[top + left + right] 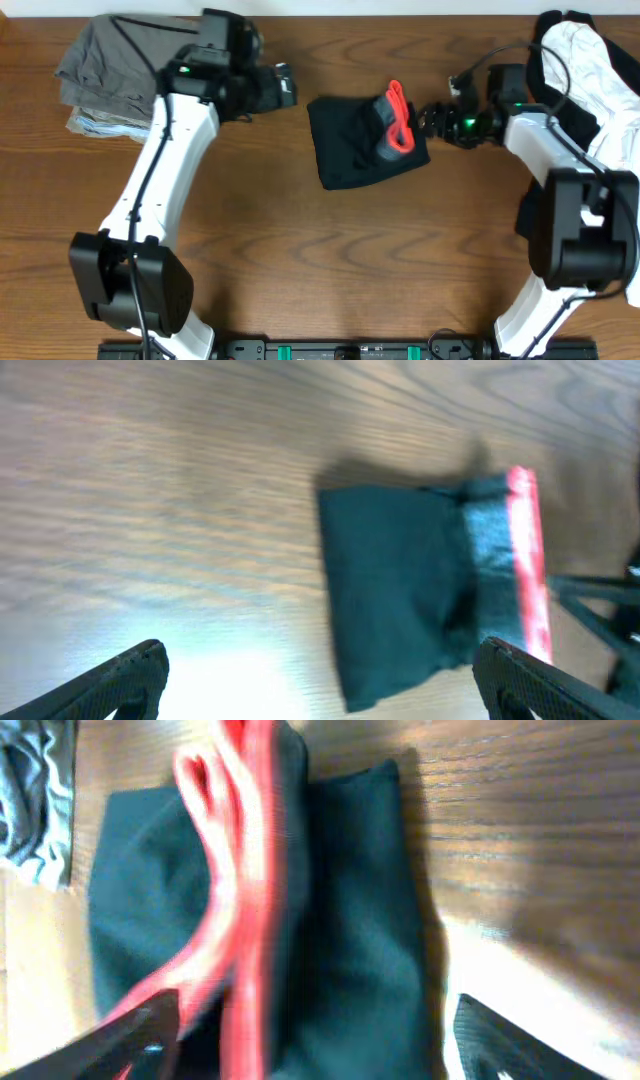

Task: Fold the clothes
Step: 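Release the folded bundle and withdraw both grippers outward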

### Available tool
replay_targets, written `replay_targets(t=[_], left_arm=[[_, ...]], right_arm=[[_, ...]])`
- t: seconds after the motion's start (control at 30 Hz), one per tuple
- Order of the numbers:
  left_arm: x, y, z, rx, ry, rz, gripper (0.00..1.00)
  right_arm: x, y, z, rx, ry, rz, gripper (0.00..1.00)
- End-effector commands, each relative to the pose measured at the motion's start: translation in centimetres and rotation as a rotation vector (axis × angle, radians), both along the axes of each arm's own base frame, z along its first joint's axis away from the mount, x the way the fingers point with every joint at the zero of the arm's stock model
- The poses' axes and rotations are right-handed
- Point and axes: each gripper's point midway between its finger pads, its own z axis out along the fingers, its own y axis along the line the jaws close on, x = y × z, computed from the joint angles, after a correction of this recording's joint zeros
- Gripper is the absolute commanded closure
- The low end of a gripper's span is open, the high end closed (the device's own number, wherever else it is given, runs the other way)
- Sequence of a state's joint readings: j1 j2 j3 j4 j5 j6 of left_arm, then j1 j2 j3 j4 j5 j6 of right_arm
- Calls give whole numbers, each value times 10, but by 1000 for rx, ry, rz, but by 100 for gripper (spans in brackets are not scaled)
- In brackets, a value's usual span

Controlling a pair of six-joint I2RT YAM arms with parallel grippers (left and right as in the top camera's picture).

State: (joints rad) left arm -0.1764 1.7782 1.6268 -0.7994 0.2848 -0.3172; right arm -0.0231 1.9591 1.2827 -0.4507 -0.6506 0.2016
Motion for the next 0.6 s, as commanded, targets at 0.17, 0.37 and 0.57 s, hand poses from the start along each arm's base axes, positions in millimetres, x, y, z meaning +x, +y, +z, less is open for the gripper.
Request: replay_targets(t=[0.17, 0.37, 0.57], left_arm=[[1, 13, 3, 20, 1, 24, 2], [2, 18, 2, 48, 0, 41, 2], [0, 19, 0, 51, 12, 40, 2]], right_arm=[[-2, 12, 10, -37, -52, 58, 12], [-11, 21, -9, -210, -23, 78, 22], [-23, 17, -26, -409, 33, 44, 62]])
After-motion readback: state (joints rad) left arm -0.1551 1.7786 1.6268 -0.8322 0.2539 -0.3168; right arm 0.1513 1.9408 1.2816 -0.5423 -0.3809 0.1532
